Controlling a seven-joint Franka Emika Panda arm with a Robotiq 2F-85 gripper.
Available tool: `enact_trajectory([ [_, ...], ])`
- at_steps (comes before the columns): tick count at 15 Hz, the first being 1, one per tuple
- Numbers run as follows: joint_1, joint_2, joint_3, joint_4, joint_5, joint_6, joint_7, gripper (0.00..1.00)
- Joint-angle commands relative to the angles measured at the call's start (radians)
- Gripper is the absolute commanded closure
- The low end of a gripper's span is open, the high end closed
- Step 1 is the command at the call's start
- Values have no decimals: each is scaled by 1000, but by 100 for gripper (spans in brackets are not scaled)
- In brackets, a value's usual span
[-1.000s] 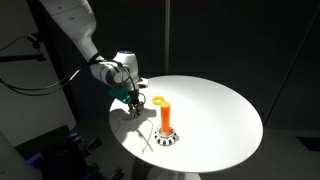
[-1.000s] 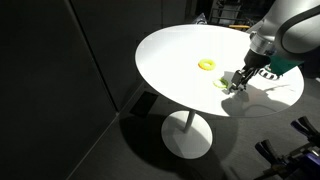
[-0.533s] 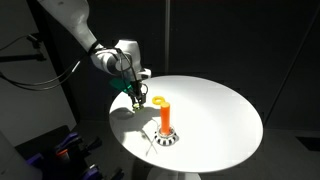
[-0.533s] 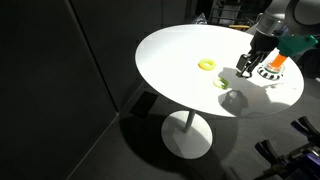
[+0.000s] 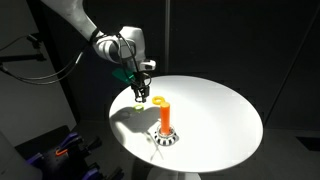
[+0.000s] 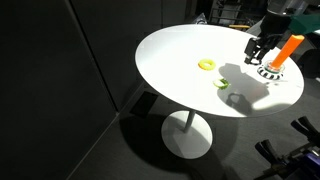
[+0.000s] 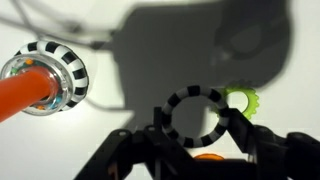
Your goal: Pick up the black and white ring and put it on the ring holder
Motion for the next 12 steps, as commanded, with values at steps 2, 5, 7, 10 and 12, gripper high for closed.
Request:
enact_trajectory([
  [2, -26, -61, -18, 26, -24, -82, 34, 59],
  [5, -51, -87, -36, 42, -24, -106, 39, 59],
  [7, -68, -101, -48, 51, -23, -114, 40, 59],
  [10, -97, -122, -66, 66, -17, -132, 38, 59],
  [12, -114, -133, -77, 77, -11, -148, 35, 59],
])
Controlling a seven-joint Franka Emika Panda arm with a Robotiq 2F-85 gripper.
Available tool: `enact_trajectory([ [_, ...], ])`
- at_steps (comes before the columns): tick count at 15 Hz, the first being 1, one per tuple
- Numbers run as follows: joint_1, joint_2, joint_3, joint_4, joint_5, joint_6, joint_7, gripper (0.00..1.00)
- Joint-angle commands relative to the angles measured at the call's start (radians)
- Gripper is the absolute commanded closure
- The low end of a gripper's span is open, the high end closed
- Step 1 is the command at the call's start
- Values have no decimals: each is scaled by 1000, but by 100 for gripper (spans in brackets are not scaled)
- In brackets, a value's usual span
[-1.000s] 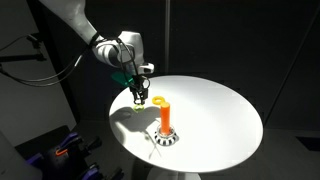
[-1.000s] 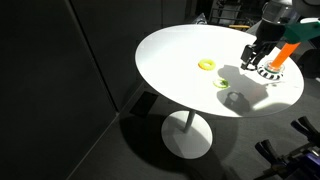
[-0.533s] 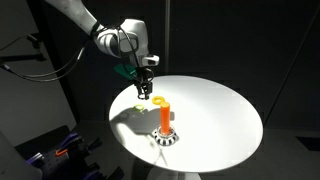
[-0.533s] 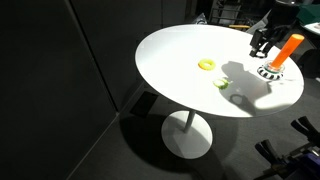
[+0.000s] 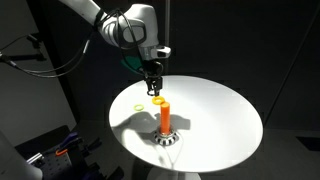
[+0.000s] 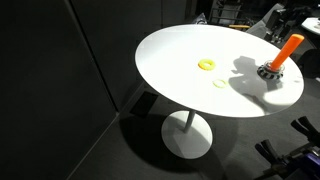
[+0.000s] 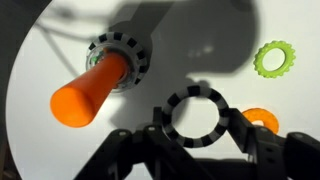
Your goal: Pick up the black and white ring and put it on the ring holder
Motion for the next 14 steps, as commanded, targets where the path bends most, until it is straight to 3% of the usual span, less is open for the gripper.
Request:
enact_trajectory([
  [1, -28, -32, -15, 29, -7, -61, 23, 59],
  [14, -104, -27, -75, 46, 0, -86, 13, 59],
])
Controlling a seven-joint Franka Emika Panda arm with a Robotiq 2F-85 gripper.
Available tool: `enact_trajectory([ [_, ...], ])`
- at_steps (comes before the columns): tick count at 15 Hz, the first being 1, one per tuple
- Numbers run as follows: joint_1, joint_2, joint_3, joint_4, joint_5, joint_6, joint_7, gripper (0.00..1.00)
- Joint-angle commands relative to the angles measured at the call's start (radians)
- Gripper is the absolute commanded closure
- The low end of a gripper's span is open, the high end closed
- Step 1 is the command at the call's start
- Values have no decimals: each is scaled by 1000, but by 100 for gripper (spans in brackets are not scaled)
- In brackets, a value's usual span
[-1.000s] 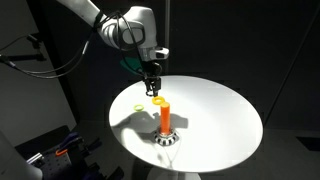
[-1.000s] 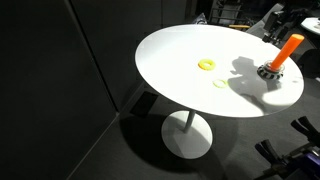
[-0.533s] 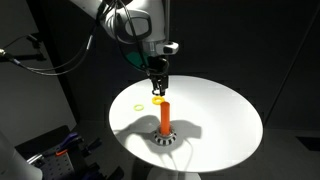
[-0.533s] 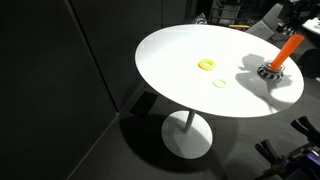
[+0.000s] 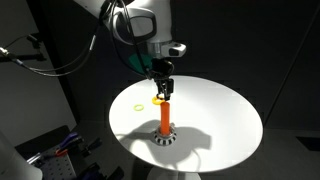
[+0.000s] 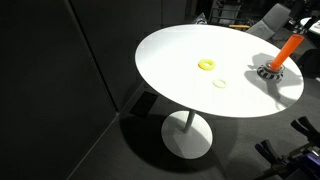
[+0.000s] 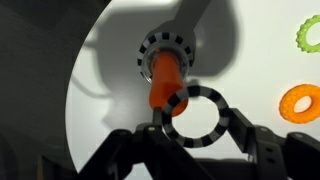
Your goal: Pick up the black and white ring and put it on the ring holder
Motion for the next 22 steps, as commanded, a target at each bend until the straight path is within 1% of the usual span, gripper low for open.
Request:
enact_trajectory([
  [1, -16, 12, -11, 22, 2, -31, 11, 59],
  [8, -24, 46, -14, 15, 31, -20, -16, 59],
  [14, -23, 52, -14, 6, 24, -17, -13, 59],
  [15, -23, 50, -14, 5, 24, -19, -16, 9],
  [16, -23, 46, -13, 5, 29, -23, -18, 8],
  [17, -23, 42, -13, 5, 32, -26, -21, 2],
  [18, -23, 38, -12, 5, 36, -30, -24, 0],
  [22, -15, 17, 0, 3, 70, -56, -56, 0],
])
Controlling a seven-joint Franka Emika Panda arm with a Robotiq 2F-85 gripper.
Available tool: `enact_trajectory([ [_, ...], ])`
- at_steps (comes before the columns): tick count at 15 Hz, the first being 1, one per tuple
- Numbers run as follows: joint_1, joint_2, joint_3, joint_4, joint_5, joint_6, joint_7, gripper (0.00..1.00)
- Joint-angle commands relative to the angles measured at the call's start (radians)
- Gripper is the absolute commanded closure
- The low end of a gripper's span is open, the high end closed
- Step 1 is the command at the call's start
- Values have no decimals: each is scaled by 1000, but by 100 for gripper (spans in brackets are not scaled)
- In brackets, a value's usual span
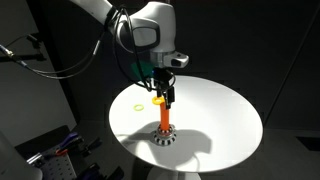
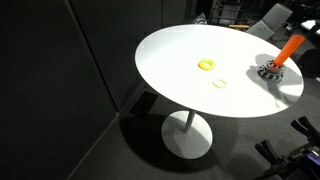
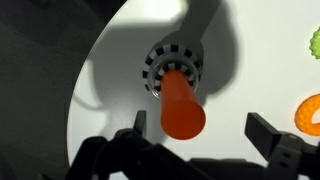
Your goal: Pick up the black and white ring and put it on the ring holder
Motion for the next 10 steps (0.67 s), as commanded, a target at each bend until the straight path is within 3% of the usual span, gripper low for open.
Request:
enact_trajectory([
  [1, 5, -41, 16, 4, 46, -64, -50, 0],
  [10, 58, -113, 67, -8, 89, -172, -203, 0],
])
